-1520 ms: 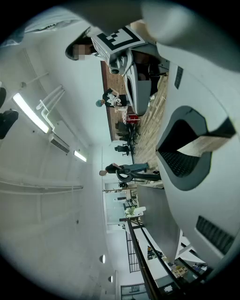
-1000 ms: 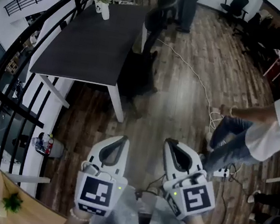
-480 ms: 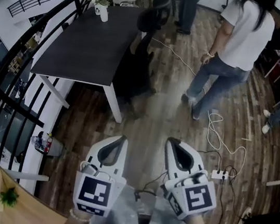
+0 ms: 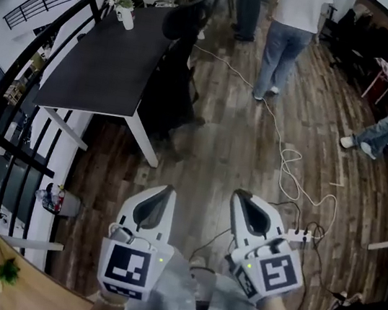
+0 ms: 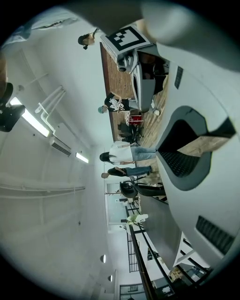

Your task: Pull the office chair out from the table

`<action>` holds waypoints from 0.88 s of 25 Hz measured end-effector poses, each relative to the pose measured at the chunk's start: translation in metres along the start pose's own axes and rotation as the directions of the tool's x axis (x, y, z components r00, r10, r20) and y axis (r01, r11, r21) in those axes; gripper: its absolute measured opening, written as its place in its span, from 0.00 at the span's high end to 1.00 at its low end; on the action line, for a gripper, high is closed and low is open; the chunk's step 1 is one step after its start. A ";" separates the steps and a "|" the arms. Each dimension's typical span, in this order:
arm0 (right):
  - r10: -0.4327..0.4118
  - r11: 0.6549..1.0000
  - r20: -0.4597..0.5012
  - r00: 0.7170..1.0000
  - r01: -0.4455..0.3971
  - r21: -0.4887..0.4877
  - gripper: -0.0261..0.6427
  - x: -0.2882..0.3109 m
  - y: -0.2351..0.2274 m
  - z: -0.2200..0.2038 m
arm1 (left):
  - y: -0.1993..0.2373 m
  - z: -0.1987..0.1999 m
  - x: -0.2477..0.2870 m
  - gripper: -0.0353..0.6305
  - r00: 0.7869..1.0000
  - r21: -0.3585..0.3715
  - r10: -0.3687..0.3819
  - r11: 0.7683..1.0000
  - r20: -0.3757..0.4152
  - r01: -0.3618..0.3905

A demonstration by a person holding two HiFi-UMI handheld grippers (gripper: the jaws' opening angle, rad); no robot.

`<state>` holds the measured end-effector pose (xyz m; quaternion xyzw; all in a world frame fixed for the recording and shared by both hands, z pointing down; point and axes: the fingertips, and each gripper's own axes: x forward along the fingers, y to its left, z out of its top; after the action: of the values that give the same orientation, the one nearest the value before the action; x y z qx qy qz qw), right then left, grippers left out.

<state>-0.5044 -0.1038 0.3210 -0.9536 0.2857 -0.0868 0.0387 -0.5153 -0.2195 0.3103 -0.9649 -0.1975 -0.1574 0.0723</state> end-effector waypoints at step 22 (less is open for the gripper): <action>-0.158 0.987 0.038 0.987 0.157 0.027 0.96 0.042 -0.126 0.016 | -0.024 0.036 0.152 0.93 0.984 0.026 -0.177 0.984 0.022 0.176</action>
<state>-0.3988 -0.0212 0.3268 -0.9742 0.2075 -0.0739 0.0488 -0.3820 -0.1357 0.3287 -0.9445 -0.2849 -0.1492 0.0673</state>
